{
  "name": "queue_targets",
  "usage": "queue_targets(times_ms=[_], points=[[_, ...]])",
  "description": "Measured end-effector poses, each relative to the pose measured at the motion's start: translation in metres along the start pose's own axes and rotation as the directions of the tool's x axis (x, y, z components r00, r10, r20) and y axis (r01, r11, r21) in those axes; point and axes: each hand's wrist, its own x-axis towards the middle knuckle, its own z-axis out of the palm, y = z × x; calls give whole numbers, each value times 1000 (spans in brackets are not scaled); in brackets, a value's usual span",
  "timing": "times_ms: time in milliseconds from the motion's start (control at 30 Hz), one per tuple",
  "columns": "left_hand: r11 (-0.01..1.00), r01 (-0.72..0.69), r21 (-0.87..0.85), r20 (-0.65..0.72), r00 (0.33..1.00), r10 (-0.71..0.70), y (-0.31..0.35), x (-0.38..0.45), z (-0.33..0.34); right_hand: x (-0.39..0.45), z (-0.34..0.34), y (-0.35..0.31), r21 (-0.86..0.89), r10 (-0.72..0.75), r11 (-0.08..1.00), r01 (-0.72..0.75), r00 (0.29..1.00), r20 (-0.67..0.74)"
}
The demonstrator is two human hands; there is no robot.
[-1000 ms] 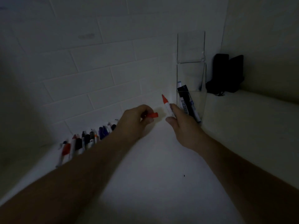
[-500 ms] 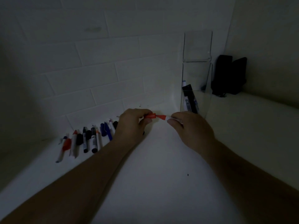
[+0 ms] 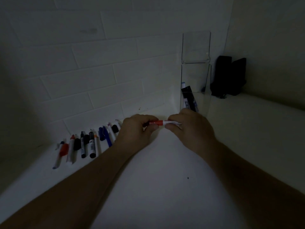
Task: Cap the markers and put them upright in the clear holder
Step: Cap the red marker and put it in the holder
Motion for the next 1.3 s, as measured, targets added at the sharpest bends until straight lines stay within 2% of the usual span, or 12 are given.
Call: queue_targets(times_ms=[200, 333, 400, 533, 567, 633, 733, 800, 933, 1033, 1200, 1300], points=[[1000, -22, -18, -69, 997, 21, 9, 0, -1, 1, 8, 0, 179, 6, 984, -7, 1000, 4], [999, -48, -17, -69, 996, 47, 8, -3, 1, 1, 5, 1, 204, -30, 979, 26, 999, 20], [999, -39, -28, -54, 998, 38, 10, -6, 4, 3, -2, 1, 207, -38, 978, 20, 995, 88], [996, -21, -88, -26, 999, 19, 16, -5, 10, 5, -21, 3, -97, 23, 995, -8, 988, 149], [991, -2, -135, -27, 1000, -2, 18, -5, 10, 8, -31, 2, -47, 27, 999, -22, 993, 111], [987, 1, -164, 3, 1000, -1, 17, -6, 11, 16, -54, -4, 177, 87, 982, -71, 993, -82], [978, -207, -37, 87, 974, 210, 17, -11, 17, 35, -89, -4, 389, 248, 917, -92, 894, -372], [943, -334, -8, 176, 927, 330, 17, -13, 21, 47, -104, 0, 375, 277, 921, -104, 851, -446], [936, -353, -19, 234, 908, 347, 20, -13, 19, 60, -104, 20, 166, 286, 955, -245, 909, -305], [942, -335, -24, 248, 911, 330, 20, -13, 18, 55, -88, 34, 23, 214, 977, -214, 958, -193], [941, -339, -17, 249, 910, 332, 18, -14, 19, 46, -77, 45, -106, 252, 958, -266, 959, -130], [937, -348, -8, 255, 906, 339, 19, -14, 18, 40, -77, 46, -151, 252, 955, -255, 967, -37]])
